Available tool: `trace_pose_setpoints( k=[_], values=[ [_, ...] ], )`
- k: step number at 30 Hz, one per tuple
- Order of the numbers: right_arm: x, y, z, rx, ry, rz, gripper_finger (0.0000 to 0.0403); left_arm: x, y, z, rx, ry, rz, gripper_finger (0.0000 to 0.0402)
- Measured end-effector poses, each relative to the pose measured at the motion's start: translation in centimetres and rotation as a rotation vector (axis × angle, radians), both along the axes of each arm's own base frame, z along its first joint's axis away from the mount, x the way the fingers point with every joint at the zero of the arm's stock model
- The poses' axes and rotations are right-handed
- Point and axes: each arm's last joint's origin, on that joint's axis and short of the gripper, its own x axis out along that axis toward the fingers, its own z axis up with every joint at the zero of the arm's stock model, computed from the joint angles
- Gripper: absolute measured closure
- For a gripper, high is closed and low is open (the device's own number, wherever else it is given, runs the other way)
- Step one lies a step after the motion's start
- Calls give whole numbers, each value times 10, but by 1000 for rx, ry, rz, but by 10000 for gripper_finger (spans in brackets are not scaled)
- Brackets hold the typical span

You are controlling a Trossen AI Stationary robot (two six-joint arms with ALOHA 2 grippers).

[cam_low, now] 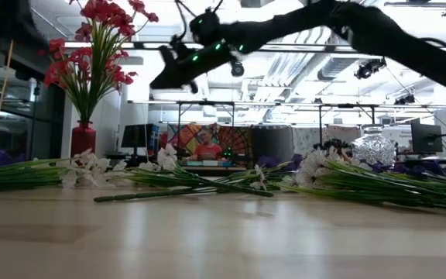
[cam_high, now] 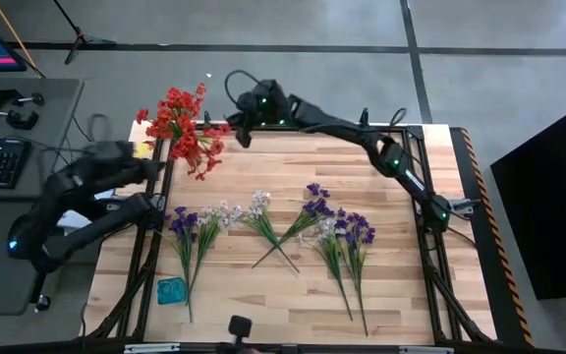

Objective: Sort flowers into vase by color
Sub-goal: Put the red flowers into the red vase

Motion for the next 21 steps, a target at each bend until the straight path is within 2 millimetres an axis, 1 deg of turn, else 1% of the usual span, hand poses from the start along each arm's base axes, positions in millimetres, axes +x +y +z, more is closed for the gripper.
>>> trace_pose_setpoints(
  k=[3, 5, 7, 10, 14, 18, 21],
  values=[
    [-17, 4, 22, -10, 67, 11, 400, 10, 12, -35, -137, 174, 78, 399],
    [-28, 9, 36, -21, 101, 21, 402, 16, 19, -54, -183, 236, 119, 400],
    [-40, 14, 50, -36, 138, 21, 402, 22, 26, -66, -179, 260, 174, 401],
    [-55, 19, 68, -82, 184, -5, 402, 31, 37, -76, -110, 251, 239, 401],
    [-72, 23, 85, -120, 224, -38, 402, 41, 49, -84, -36, 256, 302, 401],
    [-84, 23, 98, -121, 234, -56, 403, 45, 55, -95, -40, 331, 358, 402],
    [-88, 24, 102, -122, 233, -60, 403, 48, 60, -97, -29, 370, 408, 401]
  ],
)
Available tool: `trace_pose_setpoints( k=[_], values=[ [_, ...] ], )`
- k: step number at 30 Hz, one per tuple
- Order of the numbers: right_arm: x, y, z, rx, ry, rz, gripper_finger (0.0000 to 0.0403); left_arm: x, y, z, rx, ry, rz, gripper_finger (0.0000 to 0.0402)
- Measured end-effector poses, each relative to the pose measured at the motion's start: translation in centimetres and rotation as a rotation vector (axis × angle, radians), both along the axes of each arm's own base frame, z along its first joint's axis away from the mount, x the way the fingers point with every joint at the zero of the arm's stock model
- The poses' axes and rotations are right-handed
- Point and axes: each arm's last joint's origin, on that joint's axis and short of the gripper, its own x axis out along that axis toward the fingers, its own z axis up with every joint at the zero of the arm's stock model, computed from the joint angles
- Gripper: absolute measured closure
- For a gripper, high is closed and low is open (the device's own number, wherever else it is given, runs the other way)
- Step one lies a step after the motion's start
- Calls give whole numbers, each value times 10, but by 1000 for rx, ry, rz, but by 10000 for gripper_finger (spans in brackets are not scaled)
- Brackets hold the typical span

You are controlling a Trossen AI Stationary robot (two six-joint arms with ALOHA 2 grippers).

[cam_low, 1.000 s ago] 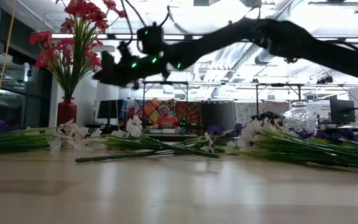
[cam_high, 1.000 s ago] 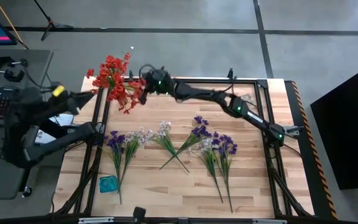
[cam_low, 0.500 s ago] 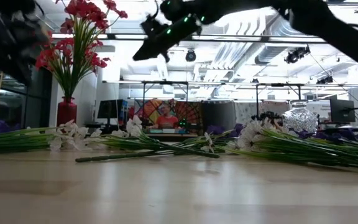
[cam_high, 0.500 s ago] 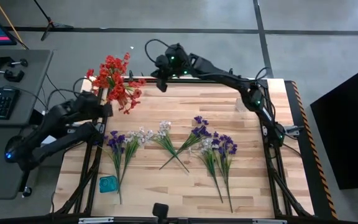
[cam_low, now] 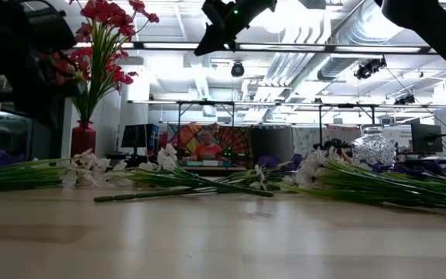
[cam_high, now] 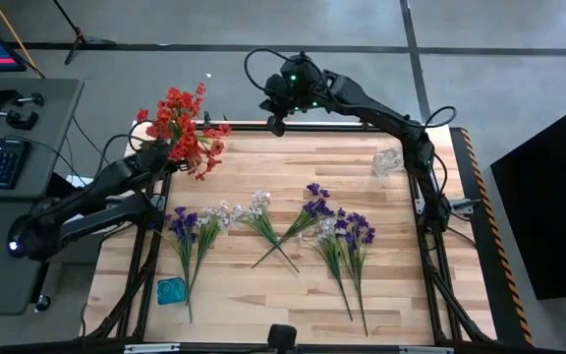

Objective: Sort flowers into vase by color
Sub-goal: Put the red flowers into the red vase

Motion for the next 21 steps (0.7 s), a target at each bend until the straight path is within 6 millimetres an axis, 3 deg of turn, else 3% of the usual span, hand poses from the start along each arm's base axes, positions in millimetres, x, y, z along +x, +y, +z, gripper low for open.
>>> trace_pose_setpoints(
  k=[13, 21],
  values=[
    [0, 1, 0, 1, 5, 13, 403, 21, 25, -15, 47, 183, 97, 401],
    [0, 2, 0, -8, 7, 32, 403, 32, 36, -26, 37, 260, 70, 401]
  ],
)
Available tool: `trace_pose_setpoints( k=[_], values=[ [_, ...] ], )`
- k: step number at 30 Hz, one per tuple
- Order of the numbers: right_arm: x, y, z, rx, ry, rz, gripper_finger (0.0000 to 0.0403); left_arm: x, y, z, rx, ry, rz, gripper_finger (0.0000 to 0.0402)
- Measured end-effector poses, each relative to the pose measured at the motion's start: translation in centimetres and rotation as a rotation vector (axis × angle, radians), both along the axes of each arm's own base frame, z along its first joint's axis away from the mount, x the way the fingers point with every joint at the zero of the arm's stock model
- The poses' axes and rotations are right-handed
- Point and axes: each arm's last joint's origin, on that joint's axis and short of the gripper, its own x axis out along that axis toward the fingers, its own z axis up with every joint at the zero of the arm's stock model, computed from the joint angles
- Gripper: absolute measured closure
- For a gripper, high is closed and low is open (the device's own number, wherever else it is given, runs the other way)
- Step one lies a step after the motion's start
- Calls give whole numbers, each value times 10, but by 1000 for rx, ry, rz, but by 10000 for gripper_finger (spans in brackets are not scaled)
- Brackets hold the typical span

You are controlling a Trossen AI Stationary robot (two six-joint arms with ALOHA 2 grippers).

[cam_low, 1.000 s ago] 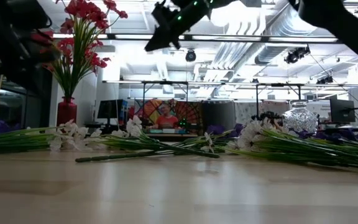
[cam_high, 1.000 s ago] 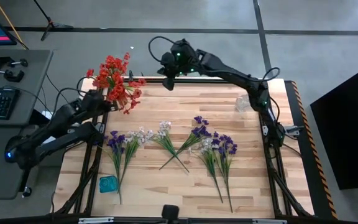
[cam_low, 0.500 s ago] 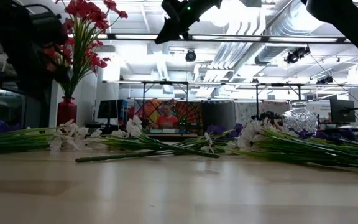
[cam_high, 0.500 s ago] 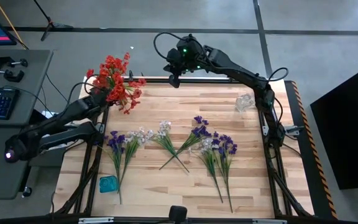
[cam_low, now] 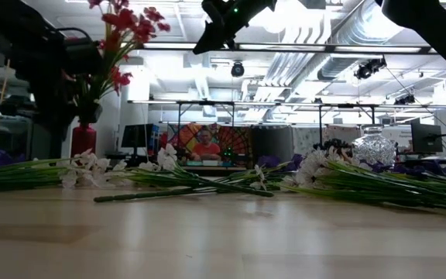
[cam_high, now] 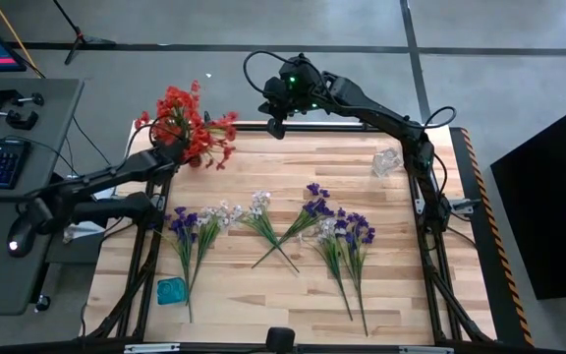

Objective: Sort flowers into vase by color
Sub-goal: Put the red flowers into the red vase

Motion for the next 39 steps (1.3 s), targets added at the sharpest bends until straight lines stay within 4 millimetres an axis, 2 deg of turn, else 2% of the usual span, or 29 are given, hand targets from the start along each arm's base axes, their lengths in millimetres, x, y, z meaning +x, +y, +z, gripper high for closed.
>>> trace_pose_setpoints(
  k=[10, 14, 22, 32, 39],
  values=[
    [0, 0, 0, 4, -2, 9, 403, 10, 10, -8, 27, 0, 21, 401],
    [0, 0, 0, 7, -2, 13, 403, 15, 13, -10, 16, 8, -21, 401],
    [0, 2, -1, 44, -8, 34, 403, 23, 7, -12, 18, -7, -64, 401],
    [4, 12, -2, 64, 0, 66, 403, 12, -7, -57, 26, -149, -74, 401],
    [10, 28, -2, 64, 2, 101, 403, 8, -10, -68, 70, -205, -77, 401]
  ],
)
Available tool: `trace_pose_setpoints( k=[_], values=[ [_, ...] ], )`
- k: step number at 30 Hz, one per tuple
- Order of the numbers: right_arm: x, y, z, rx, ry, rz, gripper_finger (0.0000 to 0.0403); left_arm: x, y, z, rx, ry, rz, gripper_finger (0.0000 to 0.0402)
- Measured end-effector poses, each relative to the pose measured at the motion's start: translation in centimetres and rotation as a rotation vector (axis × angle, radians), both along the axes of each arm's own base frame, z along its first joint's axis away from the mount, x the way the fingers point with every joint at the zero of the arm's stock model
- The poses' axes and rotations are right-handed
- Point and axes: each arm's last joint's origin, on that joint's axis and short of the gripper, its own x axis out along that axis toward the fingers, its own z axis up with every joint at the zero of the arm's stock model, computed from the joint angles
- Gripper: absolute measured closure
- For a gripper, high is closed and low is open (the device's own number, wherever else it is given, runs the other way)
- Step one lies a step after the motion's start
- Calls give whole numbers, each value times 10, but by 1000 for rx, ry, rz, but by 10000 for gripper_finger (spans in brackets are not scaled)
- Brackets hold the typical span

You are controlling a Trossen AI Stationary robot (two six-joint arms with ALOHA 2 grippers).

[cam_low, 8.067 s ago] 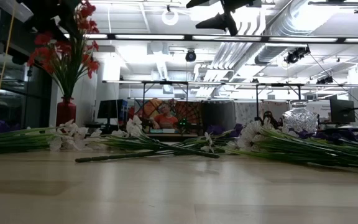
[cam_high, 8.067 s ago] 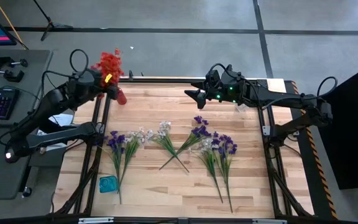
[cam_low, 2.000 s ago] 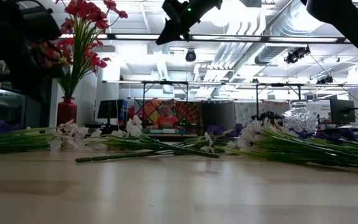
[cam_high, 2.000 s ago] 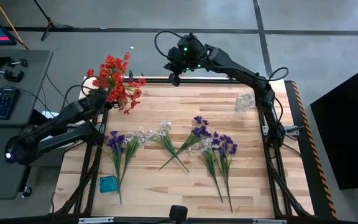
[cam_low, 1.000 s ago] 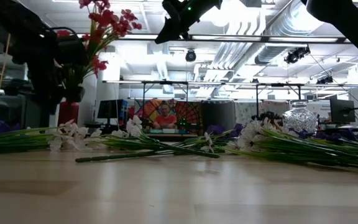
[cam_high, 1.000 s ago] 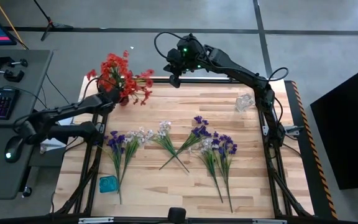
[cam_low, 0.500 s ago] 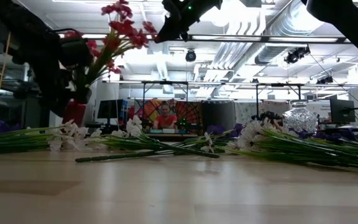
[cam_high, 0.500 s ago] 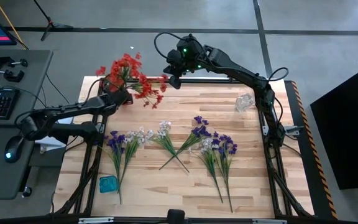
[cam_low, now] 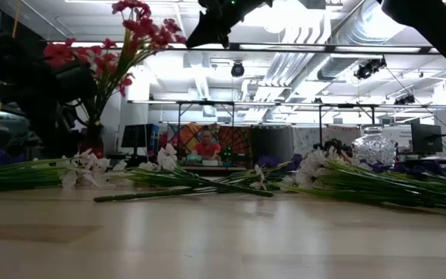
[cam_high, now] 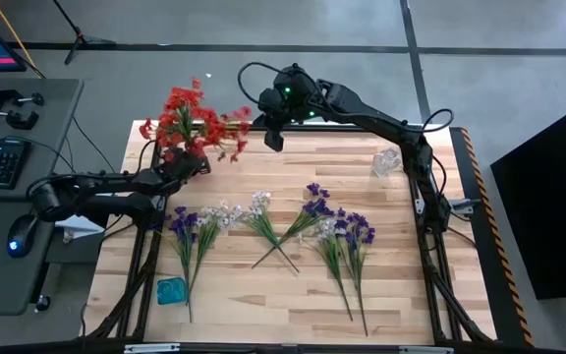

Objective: Sort flowers into vase by color
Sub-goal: Put the red flowers into the red vase

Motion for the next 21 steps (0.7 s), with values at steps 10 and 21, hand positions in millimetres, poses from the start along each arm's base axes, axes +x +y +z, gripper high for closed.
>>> trace_pose_setpoints(
  k=[10, 21],
  values=[
    [3, 8, 0, 5, -1, 16, 403, 2, 2, 2, 67, 50, -85, 401],
    [4, 10, 0, 22, -3, 9, 403, 7, 4, 5, 90, 84, -198, 401]
  ],
)
